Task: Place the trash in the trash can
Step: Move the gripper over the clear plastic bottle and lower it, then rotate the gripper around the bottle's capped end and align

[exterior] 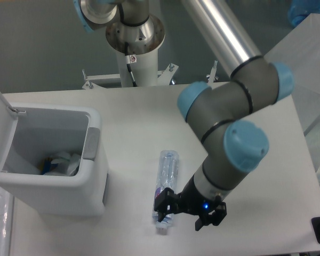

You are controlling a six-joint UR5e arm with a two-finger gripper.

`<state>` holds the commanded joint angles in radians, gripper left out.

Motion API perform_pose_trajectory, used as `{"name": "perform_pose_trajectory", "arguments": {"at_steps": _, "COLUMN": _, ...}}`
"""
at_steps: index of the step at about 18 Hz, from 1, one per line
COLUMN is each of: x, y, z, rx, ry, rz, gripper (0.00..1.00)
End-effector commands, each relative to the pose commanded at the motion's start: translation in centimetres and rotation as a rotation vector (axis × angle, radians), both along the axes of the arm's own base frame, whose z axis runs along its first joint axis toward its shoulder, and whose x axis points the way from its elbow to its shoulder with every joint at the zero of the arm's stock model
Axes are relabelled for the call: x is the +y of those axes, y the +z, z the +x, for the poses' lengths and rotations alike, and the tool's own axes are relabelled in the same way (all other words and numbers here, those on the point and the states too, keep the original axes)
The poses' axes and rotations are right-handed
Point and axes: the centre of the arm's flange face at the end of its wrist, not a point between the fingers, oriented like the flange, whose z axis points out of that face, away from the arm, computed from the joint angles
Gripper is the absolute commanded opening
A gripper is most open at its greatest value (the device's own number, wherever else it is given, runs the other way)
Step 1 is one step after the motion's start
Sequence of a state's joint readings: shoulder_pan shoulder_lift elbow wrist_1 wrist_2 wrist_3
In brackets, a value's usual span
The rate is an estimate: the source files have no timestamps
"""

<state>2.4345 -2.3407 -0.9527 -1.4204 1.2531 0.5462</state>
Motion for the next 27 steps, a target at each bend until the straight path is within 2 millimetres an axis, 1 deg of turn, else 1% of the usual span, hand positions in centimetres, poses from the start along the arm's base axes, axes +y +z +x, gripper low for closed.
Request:
{"name": "perform_pose_trajectory", "arguments": {"at_steps": 2, "x": 0.5, "y": -2.3, "z": 0.1, "rx": 0.014, "ry": -0.012, "rz": -0.061, "gripper": 1.00}}
{"name": "perform_pose_trajectory", "arguments": {"at_steps": 3, "x": 0.9, "y": -3.1, "z": 0.6, "rx": 0.027, "ry": -0.025, "rz": -0.090, "gripper": 1.00}}
{"name": "perform_pose_trajectory", "arguments": {"at_steps": 6, "x": 1.7, "y": -5.3, "z": 1.3, "rx": 0.038, "ry": -0.043, "rz": -0.143, "gripper": 1.00}}
{"name": "perform_pose_trajectory", "arguments": {"at_steps": 8, "x": 1.6, "y": -6.6, "z": 1.3, "rx": 0.034, "ry": -0.042, "rz": -0.168, "gripper": 1.00}}
{"name": "perform_pose_trajectory", "arguments": {"at_steps": 10, "x": 2.0, "y": -7.1, "z": 2.0, "rx": 0.030, "ry": -0.050, "rz": -0.174, "gripper": 1.00}}
{"name": "perform_pose_trajectory", "arguments": {"at_steps": 11, "x": 2.0, "y": -7.3, "z": 2.0, "rx": 0.028, "ry": -0.049, "rz": -0.178, "gripper": 1.00}}
{"name": "perform_pose_trajectory", "arguments": {"at_steps": 12, "x": 2.0, "y": -8.0, "z": 2.0, "rx": 0.026, "ry": -0.046, "rz": -0.191, "gripper": 1.00}}
{"name": "perform_pose_trajectory", "arguments": {"at_steps": 14, "x": 2.5, "y": -9.1, "z": 2.7, "rx": 0.042, "ry": -0.055, "rz": -0.229, "gripper": 1.00}}
{"name": "perform_pose_trajectory", "arguments": {"at_steps": 17, "x": 3.0, "y": -10.4, "z": 3.4, "rx": 0.051, "ry": -0.067, "rz": -0.259, "gripper": 1.00}}
{"name": "perform_pose_trajectory", "arguments": {"at_steps": 19, "x": 3.3, "y": -10.7, "z": 3.8, "rx": 0.057, "ry": -0.070, "rz": -0.271, "gripper": 1.00}}
{"name": "perform_pose_trajectory", "arguments": {"at_steps": 20, "x": 3.4, "y": -11.3, "z": 3.8, "rx": 0.054, "ry": -0.065, "rz": -0.276, "gripper": 1.00}}
{"name": "perform_pose_trajectory", "arguments": {"at_steps": 23, "x": 3.7, "y": -11.8, "z": 4.3, "rx": 0.060, "ry": -0.072, "rz": -0.290, "gripper": 1.00}}
{"name": "perform_pose_trajectory", "arguments": {"at_steps": 24, "x": 3.8, "y": -12.0, "z": 4.5, "rx": 0.070, "ry": -0.079, "rz": -0.304, "gripper": 0.94}}
{"name": "perform_pose_trajectory", "arguments": {"at_steps": 27, "x": 3.8, "y": -12.4, "z": 5.0, "rx": 0.077, "ry": -0.086, "rz": -0.324, "gripper": 0.69}}
